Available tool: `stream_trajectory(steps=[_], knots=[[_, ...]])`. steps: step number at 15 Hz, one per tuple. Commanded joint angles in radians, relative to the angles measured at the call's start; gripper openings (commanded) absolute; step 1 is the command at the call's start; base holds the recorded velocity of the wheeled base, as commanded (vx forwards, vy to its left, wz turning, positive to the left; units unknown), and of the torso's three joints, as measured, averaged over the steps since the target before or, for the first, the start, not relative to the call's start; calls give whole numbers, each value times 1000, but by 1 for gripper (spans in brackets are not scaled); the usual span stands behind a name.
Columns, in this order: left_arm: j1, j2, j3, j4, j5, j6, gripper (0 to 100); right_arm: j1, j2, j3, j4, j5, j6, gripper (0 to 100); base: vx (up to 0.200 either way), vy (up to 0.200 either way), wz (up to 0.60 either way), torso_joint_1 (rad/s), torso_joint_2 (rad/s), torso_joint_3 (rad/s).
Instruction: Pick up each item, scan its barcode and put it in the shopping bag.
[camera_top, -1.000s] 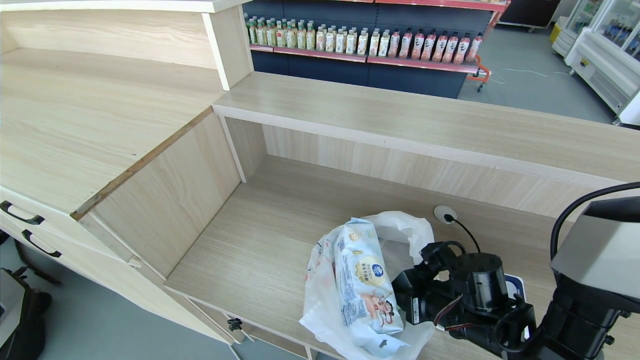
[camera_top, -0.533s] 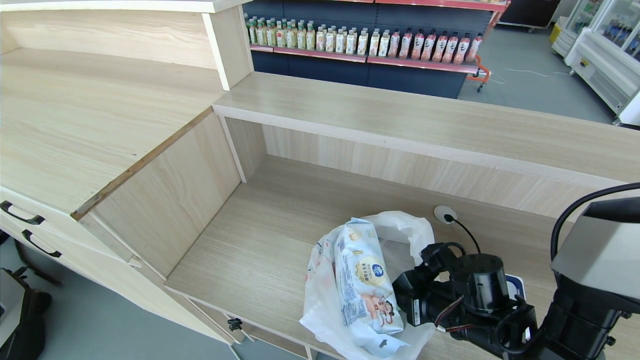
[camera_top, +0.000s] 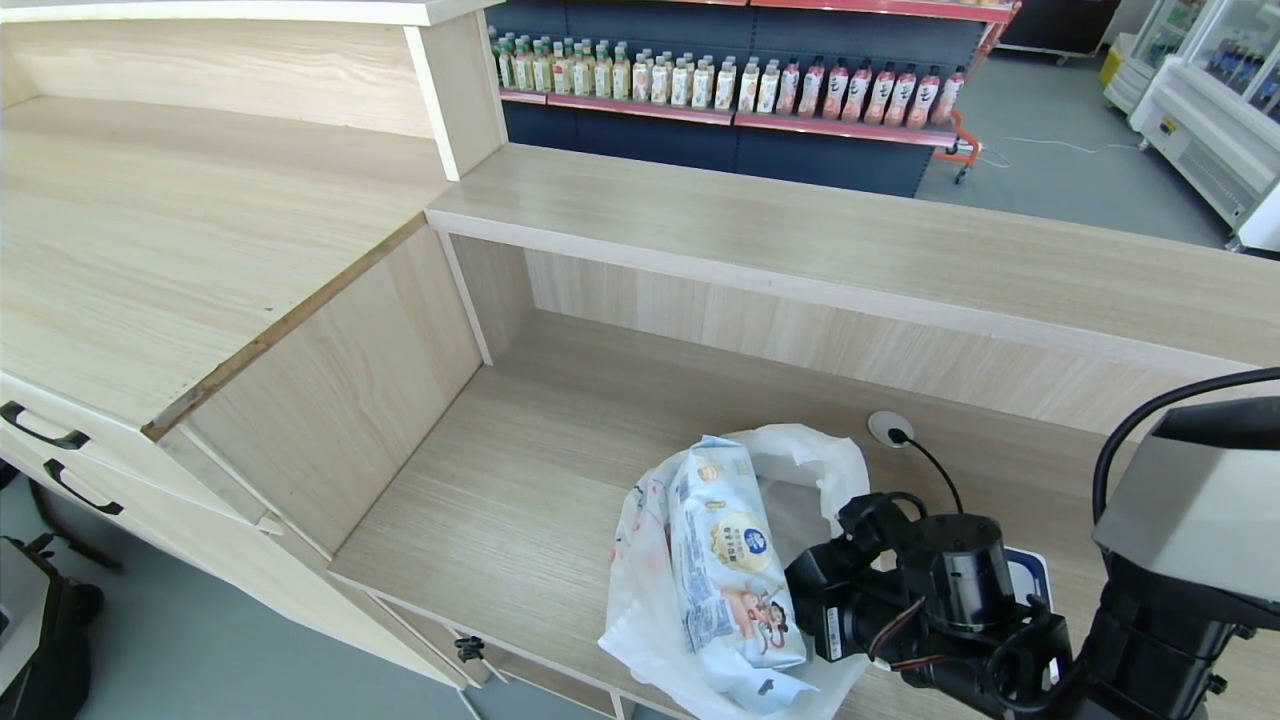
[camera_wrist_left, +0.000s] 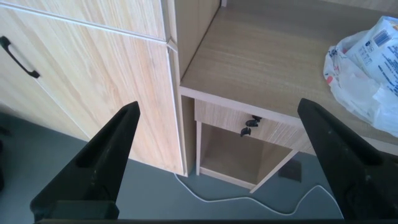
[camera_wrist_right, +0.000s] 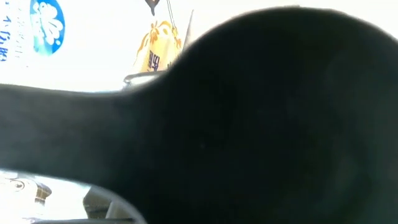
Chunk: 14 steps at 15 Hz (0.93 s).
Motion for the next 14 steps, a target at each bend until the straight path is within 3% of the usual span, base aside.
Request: stream_trajectory(steps=[1,9,14], knots=[[0,0,-1,0,0,0,100,0,3,-1,-5,0,-4,100,0,0,0,0,0,0],[-1,0,0,0,0,0,100,-1,-106,-86,4,11,-25,100,0,0,0,0,0,0],[0,0,0,0,0,0,100,-27,-260,-103,36,189,-152,100,0,0,0,0,0,0]])
